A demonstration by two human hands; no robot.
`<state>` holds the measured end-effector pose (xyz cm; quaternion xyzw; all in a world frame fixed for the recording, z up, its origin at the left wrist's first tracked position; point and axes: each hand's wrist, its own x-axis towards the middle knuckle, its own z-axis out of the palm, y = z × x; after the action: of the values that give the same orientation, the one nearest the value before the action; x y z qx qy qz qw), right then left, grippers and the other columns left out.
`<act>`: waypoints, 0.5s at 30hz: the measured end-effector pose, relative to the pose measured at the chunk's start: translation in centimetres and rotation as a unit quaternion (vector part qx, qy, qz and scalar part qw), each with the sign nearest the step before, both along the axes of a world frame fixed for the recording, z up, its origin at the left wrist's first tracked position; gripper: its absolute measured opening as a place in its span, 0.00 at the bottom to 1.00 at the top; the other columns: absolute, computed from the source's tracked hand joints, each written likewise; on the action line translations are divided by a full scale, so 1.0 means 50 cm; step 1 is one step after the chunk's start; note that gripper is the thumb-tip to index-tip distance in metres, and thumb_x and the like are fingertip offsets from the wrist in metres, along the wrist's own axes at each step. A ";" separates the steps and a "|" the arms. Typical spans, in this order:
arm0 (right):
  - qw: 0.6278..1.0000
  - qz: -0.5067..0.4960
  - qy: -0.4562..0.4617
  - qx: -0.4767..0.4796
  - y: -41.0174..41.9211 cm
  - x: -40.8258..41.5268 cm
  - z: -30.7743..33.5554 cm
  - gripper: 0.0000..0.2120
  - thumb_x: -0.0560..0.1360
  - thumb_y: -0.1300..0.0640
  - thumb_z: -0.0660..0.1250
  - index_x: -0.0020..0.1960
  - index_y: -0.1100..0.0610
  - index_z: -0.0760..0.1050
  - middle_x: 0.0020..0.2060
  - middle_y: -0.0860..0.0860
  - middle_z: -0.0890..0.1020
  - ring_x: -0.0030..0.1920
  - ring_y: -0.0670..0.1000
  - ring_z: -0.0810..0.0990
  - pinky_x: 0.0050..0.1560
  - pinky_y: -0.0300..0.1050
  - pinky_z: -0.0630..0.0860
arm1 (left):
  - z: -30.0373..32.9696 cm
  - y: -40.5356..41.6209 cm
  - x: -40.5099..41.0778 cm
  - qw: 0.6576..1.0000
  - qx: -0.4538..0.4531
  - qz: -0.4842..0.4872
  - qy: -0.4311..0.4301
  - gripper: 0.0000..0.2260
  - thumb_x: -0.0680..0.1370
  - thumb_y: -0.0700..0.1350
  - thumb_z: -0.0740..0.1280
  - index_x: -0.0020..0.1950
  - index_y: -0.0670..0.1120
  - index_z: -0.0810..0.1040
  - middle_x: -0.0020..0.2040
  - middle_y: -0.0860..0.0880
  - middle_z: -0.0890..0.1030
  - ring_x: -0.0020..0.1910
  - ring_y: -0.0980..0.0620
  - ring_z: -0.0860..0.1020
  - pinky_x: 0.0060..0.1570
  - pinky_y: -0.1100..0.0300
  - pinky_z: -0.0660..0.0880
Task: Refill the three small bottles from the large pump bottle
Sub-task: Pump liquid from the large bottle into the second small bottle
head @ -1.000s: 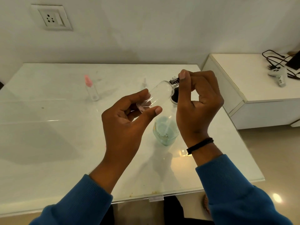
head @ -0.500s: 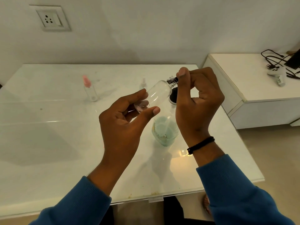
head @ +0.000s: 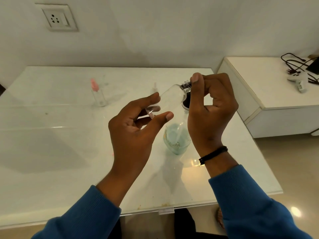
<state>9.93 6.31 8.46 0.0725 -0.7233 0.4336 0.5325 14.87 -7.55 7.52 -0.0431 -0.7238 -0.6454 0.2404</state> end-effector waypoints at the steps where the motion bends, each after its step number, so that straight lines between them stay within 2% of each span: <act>1: 1.000 0.001 -0.001 -0.001 0.000 -0.001 0.000 0.11 0.80 0.63 0.69 0.39 0.62 0.80 0.38 0.45 0.76 0.39 0.47 0.75 0.37 0.54 0.75 | 0.000 0.000 0.001 1.000 0.002 0.001 -0.001 0.19 0.73 0.44 0.78 0.62 0.44 0.82 0.56 0.51 0.85 0.53 0.52 0.85 0.52 0.55 0.83; 4: 1.000 -0.003 -0.007 0.002 0.000 -0.001 0.007 0.12 0.80 0.62 0.69 0.37 0.61 0.79 0.37 0.44 0.75 0.38 0.49 0.74 0.37 0.59 0.74 | -0.001 0.000 0.001 1.000 0.010 0.000 -0.003 0.19 0.72 0.44 0.78 0.62 0.44 0.83 0.55 0.51 0.86 0.53 0.52 0.85 0.52 0.55 0.83; 9: 1.000 -0.006 -0.014 -0.013 -0.006 0.003 0.004 0.11 0.80 0.60 0.68 0.39 0.62 0.80 0.38 0.44 0.75 0.40 0.43 0.72 0.39 0.56 0.74 | 0.001 0.002 0.001 1.000 0.009 -0.002 -0.002 0.19 0.72 0.43 0.78 0.62 0.44 0.83 0.55 0.52 0.86 0.53 0.52 0.85 0.52 0.57 0.83; 15: 1.000 -0.011 -0.014 -0.007 -0.002 0.004 0.012 0.12 0.80 0.60 0.68 0.38 0.61 0.79 0.37 0.44 0.75 0.39 0.45 0.71 0.39 0.54 0.73 | 0.001 0.001 0.003 1.000 0.006 -0.002 -0.005 0.19 0.72 0.44 0.78 0.62 0.45 0.83 0.55 0.53 0.86 0.53 0.55 0.85 0.52 0.61 0.82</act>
<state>10.12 6.19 9.04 0.0545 -0.7280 0.4338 0.5281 15.03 -7.48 7.57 -0.0400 -0.7208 -0.6505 0.2361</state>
